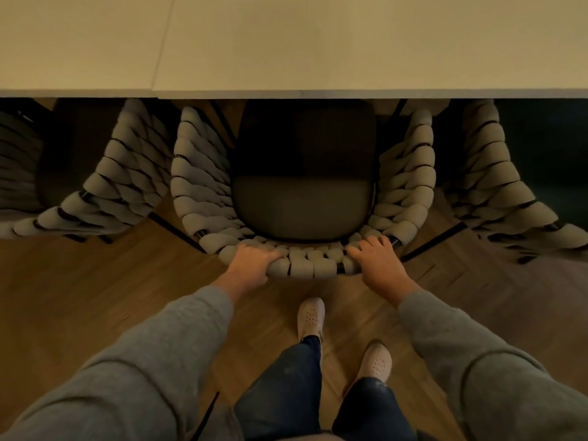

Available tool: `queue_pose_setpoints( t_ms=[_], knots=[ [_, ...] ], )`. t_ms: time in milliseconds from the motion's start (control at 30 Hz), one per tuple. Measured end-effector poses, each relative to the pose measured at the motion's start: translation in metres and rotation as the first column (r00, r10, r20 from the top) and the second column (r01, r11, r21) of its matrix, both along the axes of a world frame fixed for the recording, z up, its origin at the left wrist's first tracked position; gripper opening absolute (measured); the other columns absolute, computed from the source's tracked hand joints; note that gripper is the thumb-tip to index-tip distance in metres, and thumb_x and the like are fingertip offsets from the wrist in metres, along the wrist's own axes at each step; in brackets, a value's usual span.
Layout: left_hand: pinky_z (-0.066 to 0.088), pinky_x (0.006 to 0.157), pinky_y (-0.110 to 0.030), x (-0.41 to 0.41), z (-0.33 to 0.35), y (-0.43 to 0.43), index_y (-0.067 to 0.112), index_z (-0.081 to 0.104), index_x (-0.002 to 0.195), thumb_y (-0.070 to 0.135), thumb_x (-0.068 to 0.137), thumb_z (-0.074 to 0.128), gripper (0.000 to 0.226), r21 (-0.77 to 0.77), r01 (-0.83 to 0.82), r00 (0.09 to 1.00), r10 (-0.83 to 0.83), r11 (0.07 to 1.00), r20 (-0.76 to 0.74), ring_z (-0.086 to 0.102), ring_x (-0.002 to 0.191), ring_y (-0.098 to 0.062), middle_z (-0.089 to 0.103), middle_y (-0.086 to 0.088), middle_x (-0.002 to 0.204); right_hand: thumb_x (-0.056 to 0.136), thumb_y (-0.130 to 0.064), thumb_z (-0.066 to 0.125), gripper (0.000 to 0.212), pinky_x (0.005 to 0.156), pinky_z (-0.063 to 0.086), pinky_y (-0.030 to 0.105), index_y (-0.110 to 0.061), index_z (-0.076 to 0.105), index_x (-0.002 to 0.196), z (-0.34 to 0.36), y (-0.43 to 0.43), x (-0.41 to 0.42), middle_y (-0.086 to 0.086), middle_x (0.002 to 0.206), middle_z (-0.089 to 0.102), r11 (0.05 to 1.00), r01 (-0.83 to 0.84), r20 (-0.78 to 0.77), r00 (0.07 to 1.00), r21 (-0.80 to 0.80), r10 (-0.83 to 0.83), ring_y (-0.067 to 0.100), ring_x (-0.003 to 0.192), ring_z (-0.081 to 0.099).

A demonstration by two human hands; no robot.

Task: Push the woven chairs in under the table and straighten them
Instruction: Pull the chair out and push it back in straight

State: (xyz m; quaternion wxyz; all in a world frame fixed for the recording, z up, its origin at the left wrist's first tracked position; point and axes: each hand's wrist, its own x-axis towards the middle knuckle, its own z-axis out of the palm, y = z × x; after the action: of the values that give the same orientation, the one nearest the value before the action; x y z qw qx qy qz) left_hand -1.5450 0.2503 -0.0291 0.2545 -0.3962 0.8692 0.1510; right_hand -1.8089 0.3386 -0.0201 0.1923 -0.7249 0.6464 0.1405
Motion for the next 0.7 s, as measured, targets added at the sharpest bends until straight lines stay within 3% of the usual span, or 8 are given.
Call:
queue_pose_setpoints(
  t_ms=[367,700],
  knots=[
    [0.042,0.098,-0.042,-0.021,0.006,-0.035,0.038,0.052,0.128,0.023,0.088,0.062,0.045,-0.017,-0.084,0.994,0.082,0.996,-0.077,0.056,0.113,-0.018,0.063,0.007,0.119,0.093,-0.020,0.054,0.042,0.112,0.024,0.047,-0.023,0.044,0.134,0.007,-0.042,-0.016,0.007,0.129,0.051,1.000,-0.003,-0.048,0.999,-0.031,0.001,0.028,0.127,0.041],
    [0.037,0.104,-0.046,-0.029,0.004,-0.037,0.037,0.043,0.138,0.023,0.089,0.060,0.053,-0.011,-0.023,0.999,0.023,1.000,0.022,0.051,0.121,-0.021,0.055,0.005,0.132,0.089,-0.025,0.062,0.051,0.113,0.022,0.049,-0.026,0.043,0.136,-0.003,-0.042,-0.020,0.004,0.131,0.050,0.999,0.031,-0.048,0.998,-0.009,-0.032,0.026,0.129,0.039]
  ],
)
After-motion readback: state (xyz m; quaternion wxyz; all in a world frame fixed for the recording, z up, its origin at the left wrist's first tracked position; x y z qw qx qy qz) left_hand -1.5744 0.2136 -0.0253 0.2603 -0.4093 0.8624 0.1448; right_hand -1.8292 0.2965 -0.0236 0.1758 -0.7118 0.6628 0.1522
